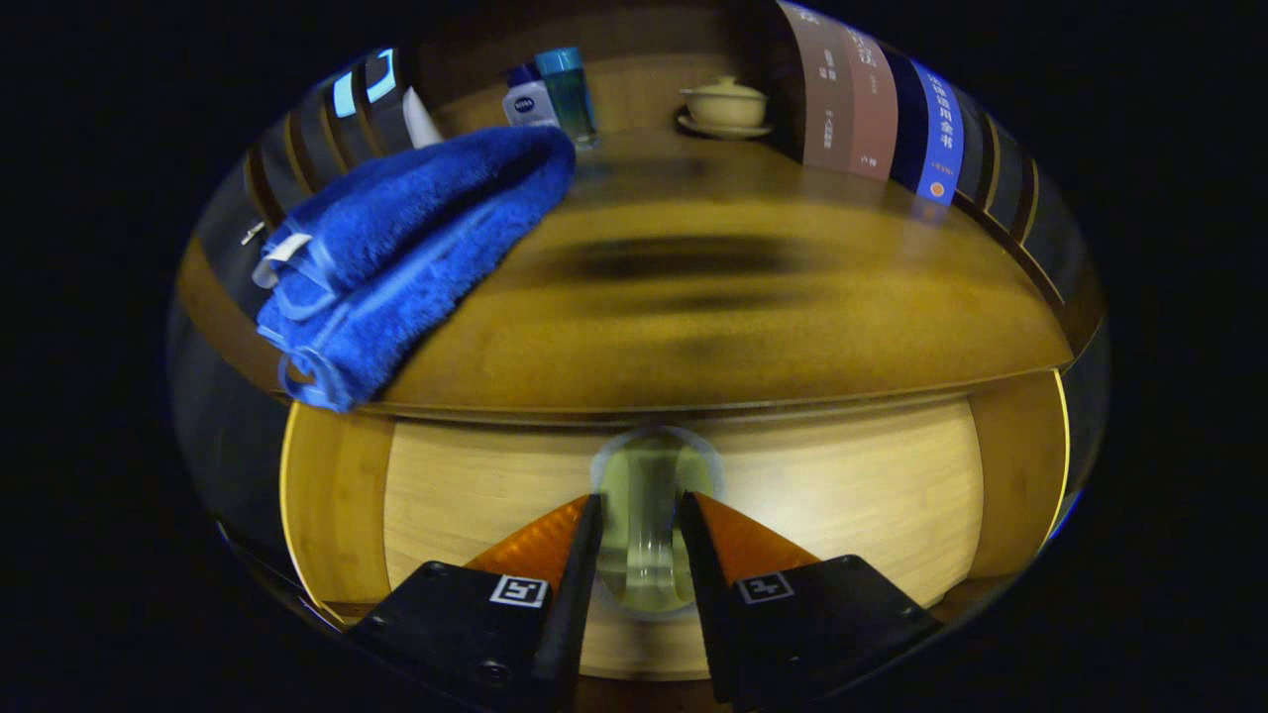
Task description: Pull open the drawer, take out the items inside it, and place them on the countertop above the cabinet.
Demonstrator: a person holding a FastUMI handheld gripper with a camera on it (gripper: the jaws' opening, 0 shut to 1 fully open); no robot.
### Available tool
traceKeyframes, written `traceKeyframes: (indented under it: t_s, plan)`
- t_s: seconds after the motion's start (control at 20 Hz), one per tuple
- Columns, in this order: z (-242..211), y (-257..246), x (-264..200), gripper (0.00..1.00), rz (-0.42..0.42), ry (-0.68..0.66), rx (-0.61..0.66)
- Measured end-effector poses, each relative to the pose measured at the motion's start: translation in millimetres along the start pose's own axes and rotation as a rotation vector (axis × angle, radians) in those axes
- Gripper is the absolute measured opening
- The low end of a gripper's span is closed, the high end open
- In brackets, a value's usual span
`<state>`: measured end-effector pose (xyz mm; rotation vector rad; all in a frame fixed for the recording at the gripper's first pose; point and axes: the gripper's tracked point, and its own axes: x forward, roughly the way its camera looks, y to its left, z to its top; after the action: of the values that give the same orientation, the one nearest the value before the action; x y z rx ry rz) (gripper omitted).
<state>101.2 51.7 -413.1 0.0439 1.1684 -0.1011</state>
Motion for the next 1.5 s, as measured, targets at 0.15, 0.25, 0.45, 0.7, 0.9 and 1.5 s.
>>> traceKeyframes:
  t_s: [0.15, 0.25, 0.45, 0.7, 0.9, 1.5]
  plan:
    - [1, 0, -1, 0.35, 0.012, 0.005, -0.007]
    - [8, 0, 0, 0.34, 0.013, -0.016, -0.004]
    - [3, 2, -4, 0.17, 0.032, -0.035, -0.008]
    - [10, 6, -36, 0.17, 0.072, -0.1, -0.026]
    - [0, 17, -84, 0.17, 0.16, -0.107, -0.005]
    - [167, -21, -118, 0.17, 0.137, -0.45, 0.102]
